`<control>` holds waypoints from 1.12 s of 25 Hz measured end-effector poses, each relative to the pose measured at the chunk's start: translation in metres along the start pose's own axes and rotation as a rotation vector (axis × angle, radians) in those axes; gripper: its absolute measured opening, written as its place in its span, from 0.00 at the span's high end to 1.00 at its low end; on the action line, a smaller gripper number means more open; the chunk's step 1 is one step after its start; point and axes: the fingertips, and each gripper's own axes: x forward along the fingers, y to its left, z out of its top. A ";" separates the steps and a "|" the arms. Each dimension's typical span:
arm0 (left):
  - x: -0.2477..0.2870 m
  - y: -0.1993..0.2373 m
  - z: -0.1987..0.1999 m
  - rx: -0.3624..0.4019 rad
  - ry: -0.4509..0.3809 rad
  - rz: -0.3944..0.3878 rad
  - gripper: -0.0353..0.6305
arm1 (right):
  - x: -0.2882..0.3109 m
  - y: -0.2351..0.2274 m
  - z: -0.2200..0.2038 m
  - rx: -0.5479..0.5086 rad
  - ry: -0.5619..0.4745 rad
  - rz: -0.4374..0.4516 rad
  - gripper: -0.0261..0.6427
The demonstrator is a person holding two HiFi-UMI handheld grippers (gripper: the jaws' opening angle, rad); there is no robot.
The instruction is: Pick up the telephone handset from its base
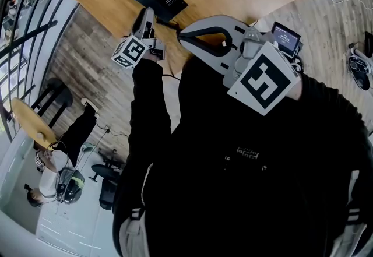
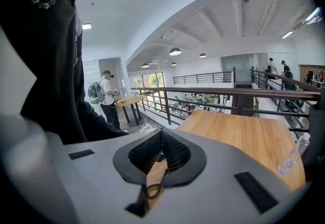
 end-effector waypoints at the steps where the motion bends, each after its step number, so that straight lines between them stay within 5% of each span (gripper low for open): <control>1: 0.000 0.003 -0.001 -0.005 0.002 -0.005 0.80 | 0.001 0.000 0.000 0.003 0.001 0.000 0.94; 8: 0.010 0.021 -0.016 -0.044 0.045 -0.144 0.79 | 0.010 0.010 0.001 0.005 0.020 0.042 0.94; 28: 0.017 0.069 -0.041 -0.152 0.109 -0.168 0.70 | 0.017 0.006 -0.001 0.048 0.022 0.044 0.94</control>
